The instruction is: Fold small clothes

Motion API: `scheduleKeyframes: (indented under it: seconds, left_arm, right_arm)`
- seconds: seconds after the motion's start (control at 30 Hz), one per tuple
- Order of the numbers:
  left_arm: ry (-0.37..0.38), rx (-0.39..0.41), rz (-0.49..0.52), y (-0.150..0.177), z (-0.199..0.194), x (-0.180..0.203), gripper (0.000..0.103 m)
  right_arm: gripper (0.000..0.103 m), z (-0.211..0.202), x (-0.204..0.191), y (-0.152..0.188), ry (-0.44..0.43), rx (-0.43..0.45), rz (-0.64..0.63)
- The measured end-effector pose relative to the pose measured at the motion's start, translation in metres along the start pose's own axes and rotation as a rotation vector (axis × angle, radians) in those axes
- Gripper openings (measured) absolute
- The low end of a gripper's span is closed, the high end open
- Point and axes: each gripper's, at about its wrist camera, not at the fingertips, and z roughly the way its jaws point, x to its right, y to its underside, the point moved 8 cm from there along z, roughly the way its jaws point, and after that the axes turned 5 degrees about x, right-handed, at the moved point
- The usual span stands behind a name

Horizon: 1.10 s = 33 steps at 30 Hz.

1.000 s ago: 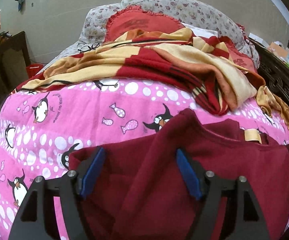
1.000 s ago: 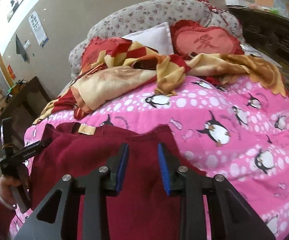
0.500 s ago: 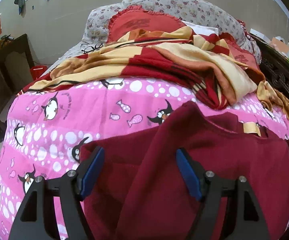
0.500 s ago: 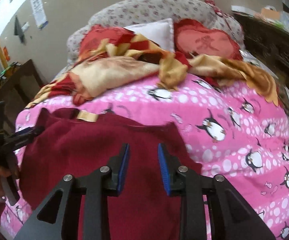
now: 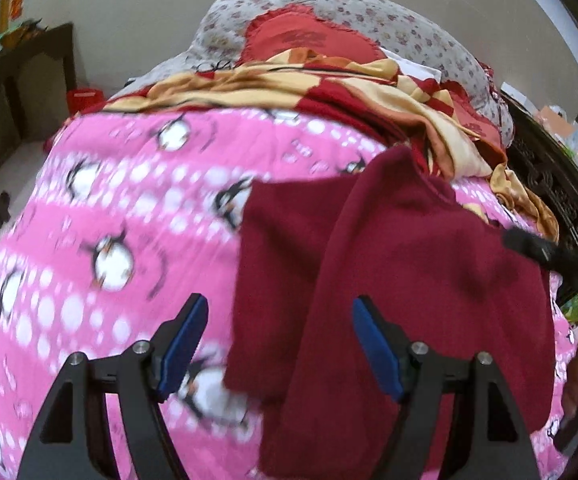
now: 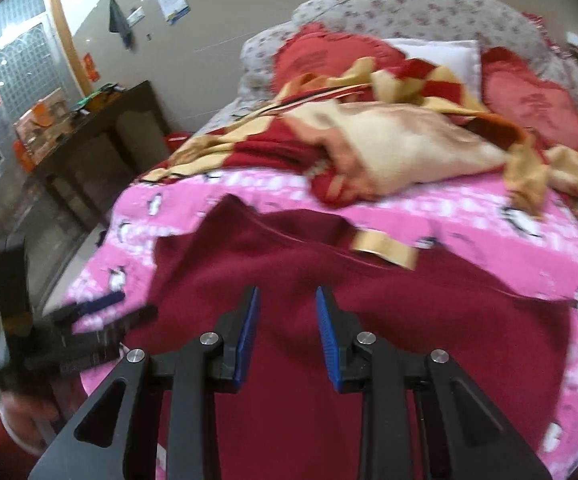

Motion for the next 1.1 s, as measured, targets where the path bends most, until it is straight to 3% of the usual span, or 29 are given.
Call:
scheduleKeyframes:
  seconds: [0.3, 0.6, 0.73, 0.87, 1.0, 1.1]
  left_arm:
    - [0.023, -0.053, -0.056, 0.038, -0.002, -0.017, 0.078]
    - [0.055, -0.054, -0.107, 0.044, 0.002, -0.025, 0.08]
    - [0.074, -0.049, -0.122, 0.045, 0.005, -0.027, 0.082]
    - [0.08, -0.038, -0.128, 0.047, 0.003, -0.029, 0.082]
    - [0.088, -0.037, -0.132, 0.047, 0.002, -0.03, 0.083]
    - [0.089, -0.038, -0.132, 0.047, 0.003, -0.03, 0.084]
  right_arm:
    - [0.04, 0.063, -0.053, -0.027, -0.084, -0.062, -0.025]
    - [0.04, 0.132, -0.069, -0.023, -0.077, -0.139, 0.043]
    - [0.04, 0.114, -0.09, -0.029, -0.039, -0.128, -0.072]
    - [0.04, 0.099, -0.129, -0.024, -0.052, -0.09, -0.316]
    - [0.04, 0.12, -0.147, -0.001, -0.031, -0.191, -0.483]
    - [0.04, 0.135, -0.141, 0.01, -0.045, -0.249, -0.492]
